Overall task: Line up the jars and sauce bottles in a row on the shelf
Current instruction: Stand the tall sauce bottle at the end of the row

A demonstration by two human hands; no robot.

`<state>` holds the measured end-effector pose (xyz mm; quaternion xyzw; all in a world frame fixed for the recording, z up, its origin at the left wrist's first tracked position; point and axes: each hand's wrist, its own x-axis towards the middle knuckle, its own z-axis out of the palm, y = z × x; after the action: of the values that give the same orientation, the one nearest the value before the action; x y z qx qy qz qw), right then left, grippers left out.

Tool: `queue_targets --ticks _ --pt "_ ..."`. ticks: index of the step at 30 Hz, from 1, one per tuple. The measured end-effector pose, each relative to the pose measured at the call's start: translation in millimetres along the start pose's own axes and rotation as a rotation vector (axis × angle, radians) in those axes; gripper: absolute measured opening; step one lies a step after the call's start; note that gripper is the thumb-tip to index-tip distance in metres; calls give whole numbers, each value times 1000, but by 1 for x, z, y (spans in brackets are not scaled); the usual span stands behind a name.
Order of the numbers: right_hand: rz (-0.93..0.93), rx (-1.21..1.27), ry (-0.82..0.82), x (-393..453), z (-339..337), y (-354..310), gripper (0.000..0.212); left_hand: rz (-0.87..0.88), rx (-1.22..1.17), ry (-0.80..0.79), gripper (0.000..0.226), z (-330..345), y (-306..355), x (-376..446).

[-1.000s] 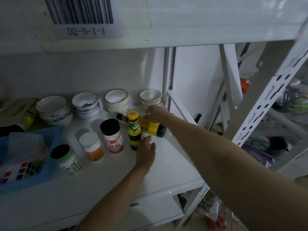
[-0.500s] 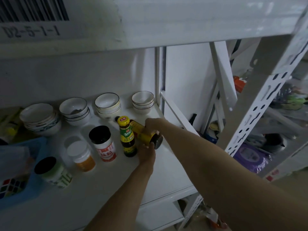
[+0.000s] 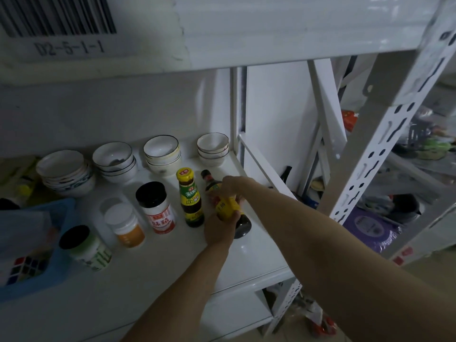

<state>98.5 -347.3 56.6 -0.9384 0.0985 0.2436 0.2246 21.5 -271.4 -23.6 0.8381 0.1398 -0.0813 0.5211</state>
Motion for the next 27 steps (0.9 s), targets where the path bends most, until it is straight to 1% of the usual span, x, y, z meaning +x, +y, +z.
queue_targets --ticks 2,5,8,12,16,20,22,23,26,27 --pt "-10 52 86 4 9 -1 76 25 10 1 54 -2 -2 0" --pt "-11 50 149 8 17 2 73 76 2 4 54 -4 -8 -1" --pt "20 82 145 7 14 4 67 123 7 5 60 -4 -10 -5" --pt "19 169 135 2 -1 6 60 214 45 71 66 -2 -5 -11" --pt "-33 276 135 -7 -20 5 52 295 64 133 67 2 3 -13" --pt "-134 304 129 -18 -35 2 49 340 147 205 69 6 11 -13" --pt "-207 298 134 -23 -38 -1 54 355 172 235 64 7 13 -12" --pt "-220 282 154 -19 -38 -1 59 355 174 255 60 7 14 -10" --pt "-287 281 198 19 -33 10 87 379 230 322 51 5 16 -7" --pt "-308 282 199 16 -33 11 91 389 255 336 51 4 17 -6"
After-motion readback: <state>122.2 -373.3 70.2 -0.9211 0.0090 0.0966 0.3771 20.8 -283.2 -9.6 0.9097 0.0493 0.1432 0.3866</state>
